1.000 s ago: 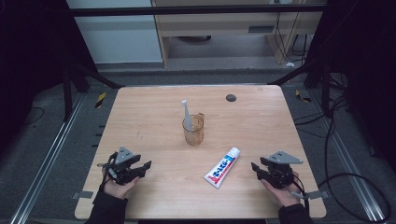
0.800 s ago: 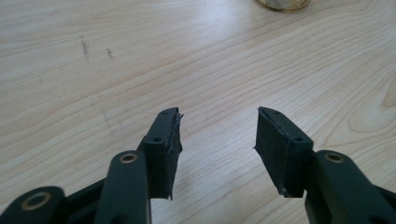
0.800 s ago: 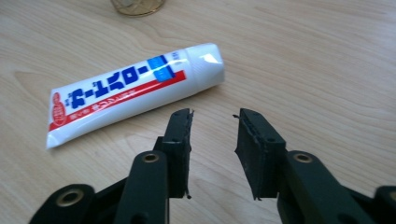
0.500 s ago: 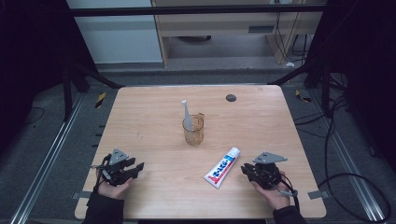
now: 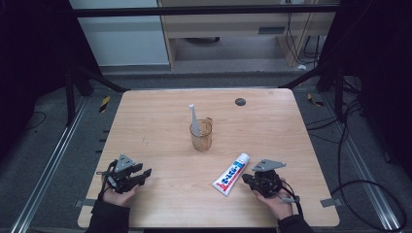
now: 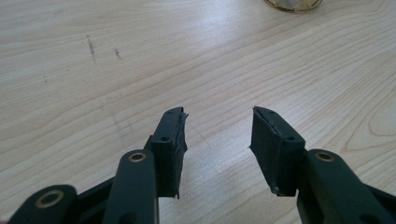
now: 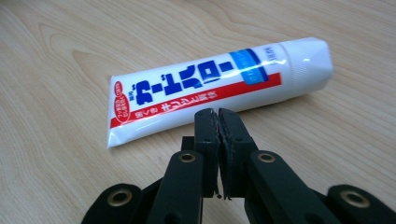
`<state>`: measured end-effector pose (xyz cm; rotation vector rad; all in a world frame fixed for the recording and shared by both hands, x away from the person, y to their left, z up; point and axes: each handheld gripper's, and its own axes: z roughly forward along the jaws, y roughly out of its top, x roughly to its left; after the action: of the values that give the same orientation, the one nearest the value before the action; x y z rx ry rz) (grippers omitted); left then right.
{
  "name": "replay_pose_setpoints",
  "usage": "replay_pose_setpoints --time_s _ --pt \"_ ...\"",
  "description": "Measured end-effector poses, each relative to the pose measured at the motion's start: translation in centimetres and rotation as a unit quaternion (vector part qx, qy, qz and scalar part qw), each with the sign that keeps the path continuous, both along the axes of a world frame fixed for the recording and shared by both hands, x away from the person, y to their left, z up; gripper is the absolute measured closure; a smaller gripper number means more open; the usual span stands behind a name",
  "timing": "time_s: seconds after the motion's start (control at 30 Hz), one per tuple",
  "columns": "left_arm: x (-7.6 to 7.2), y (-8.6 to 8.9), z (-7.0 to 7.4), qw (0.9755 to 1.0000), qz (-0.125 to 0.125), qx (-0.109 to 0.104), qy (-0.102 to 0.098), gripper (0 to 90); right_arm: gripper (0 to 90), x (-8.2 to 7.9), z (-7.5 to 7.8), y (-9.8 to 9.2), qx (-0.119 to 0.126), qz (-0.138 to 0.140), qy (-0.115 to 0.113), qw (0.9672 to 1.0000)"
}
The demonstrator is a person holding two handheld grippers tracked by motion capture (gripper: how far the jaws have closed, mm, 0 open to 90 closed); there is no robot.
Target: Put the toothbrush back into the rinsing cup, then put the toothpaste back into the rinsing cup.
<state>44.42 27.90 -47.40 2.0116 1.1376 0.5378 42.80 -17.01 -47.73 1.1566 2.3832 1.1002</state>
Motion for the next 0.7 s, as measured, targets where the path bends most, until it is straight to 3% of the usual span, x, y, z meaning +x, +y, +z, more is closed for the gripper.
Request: replay_pose_setpoints --time_s 0.13,0.23,0.43,0.7 --pt "0.0 0.2 0.0 0.9999 0.008 0.0 -0.007 53.3 87.3 0.1 -0.2 0.6 -0.004 0.006 0.007 0.9999" --pt "0.1 0.2 -0.1 0.9998 0.019 0.009 0.002 51.9 88.1 0.2 -0.5 1.2 -0.009 0.016 0.014 0.9997" --pt "0.2 0.1 -0.2 0.9996 0.017 0.016 0.018 51.5 88.9 0.3 -0.9 1.8 -0.015 0.03 0.022 0.9992" --pt "0.2 0.1 -0.1 0.9995 0.018 0.017 0.018 50.6 89.2 0.5 -1.0 2.4 -0.012 0.037 0.024 0.9989"
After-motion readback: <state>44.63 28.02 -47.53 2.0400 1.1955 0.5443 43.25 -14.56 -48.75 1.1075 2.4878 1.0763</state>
